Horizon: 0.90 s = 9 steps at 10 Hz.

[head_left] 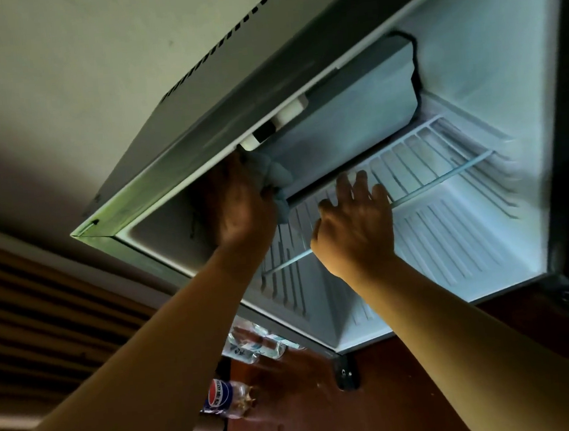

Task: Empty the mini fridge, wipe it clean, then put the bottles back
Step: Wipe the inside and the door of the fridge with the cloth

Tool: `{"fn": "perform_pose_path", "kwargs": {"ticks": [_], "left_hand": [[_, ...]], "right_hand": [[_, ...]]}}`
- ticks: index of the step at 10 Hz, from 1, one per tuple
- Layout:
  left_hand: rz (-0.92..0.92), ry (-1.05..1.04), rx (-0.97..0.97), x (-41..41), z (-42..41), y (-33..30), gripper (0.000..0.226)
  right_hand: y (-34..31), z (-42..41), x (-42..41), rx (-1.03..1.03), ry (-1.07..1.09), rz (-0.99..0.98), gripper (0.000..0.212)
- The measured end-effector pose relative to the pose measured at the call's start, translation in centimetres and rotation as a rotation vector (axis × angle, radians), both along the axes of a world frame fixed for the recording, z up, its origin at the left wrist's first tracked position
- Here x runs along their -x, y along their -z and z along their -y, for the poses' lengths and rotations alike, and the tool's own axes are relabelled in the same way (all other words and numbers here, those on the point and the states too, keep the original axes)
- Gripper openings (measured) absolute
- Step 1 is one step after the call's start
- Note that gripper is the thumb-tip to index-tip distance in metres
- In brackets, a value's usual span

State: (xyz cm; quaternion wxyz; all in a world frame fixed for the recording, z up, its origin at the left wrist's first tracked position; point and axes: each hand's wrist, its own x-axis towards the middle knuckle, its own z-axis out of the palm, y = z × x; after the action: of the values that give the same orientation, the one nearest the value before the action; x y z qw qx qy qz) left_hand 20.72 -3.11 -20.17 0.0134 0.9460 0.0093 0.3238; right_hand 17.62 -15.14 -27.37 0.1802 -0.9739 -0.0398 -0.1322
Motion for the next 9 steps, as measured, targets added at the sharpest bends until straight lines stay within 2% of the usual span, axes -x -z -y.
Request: {"fn": "perform_pose_path", "kwargs": {"ticks": [1,2,3,4,6,7,8,9], "left_hand": [[-0.02,0.023,0.172,-0.1,-0.6,1.7,0.069],[-0.086,-0.091,0.293,0.1,0.0,2.3,0.086],[-0.101,-0.149,0.493,-1.4,0.9,2.1,0.069],[-0.185,-0.099,0.632,-2.6,1.5,2.5,0.034],[-0.012,-0.252,0.728,-2.8,1.9,2.4,0.063],[0.08,-0.153,0.946,-3.1,2.5,3.2,0.053],[0.05,-0.205,0.756,-4.0,3.0,3.6,0.045],[0.036,-0.056,0.684,-4.0,4.8,3.8,0.059]], "right_hand": [[0.2,-0.1,-0.3,0.001,0.01,0.016,0.05],[0.5,-0.3,-0.4,0.005,0.017,0.023,0.051],[0.7,-0.4,-0.6,0.004,0.039,0.033,0.05],[0.8,-0.5,-0.7,-0.005,0.034,0.041,0.049],[0.7,-0.2,-0.6,-0.045,0.002,0.035,0.049],[0.4,0.1,-0.3,-0.097,-0.031,0.034,0.049],[0.4,1.2,-0.1,-0.083,-0.026,0.061,0.05],[0.6,2.2,0.0,-0.073,0.014,0.068,0.058]]}}
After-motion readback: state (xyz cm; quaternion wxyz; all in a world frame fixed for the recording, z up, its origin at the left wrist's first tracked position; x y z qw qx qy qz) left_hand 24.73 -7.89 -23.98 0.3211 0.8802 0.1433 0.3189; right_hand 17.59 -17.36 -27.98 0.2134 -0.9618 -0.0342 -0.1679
